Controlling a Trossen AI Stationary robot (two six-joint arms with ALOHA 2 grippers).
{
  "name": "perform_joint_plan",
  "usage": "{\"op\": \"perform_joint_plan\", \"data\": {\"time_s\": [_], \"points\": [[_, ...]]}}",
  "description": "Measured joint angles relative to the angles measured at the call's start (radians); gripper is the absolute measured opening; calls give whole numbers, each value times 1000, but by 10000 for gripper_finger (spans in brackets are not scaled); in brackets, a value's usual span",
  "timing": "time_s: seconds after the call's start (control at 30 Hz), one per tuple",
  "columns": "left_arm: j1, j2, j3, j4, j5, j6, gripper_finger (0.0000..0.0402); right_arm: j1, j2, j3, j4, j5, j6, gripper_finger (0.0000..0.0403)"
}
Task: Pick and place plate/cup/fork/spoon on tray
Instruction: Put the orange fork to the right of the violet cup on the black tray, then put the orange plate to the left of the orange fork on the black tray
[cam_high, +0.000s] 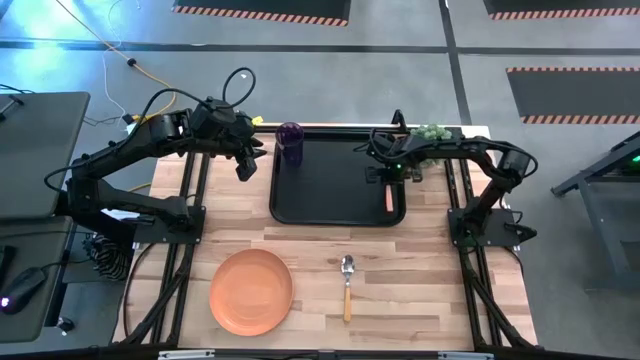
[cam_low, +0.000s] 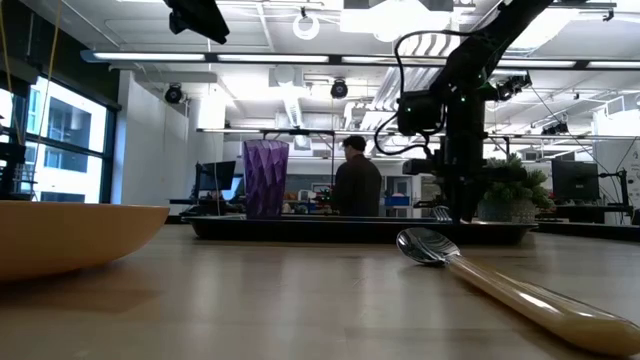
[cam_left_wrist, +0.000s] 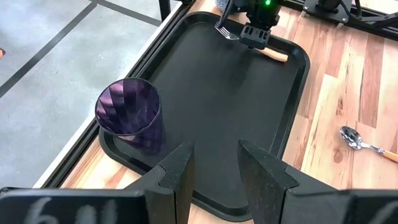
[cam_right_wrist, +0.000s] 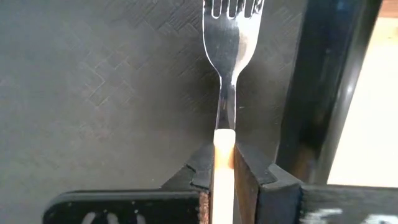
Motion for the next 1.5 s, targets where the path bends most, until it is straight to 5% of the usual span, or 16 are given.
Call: {"op": "perform_joint_plan", "data": {"time_s": [0.6, 0.9, 1.5], "points": [[0, 0, 0, 0, 0, 0, 113, -21, 2, 0, 4, -5, -34, 18], [0, 0, 0, 0, 0, 0, 113, -21, 2, 0, 4, 10, -15, 74], [0, 0, 0, 0, 0, 0, 113, -21, -21, 15, -21, -4, -7, 78]]}}
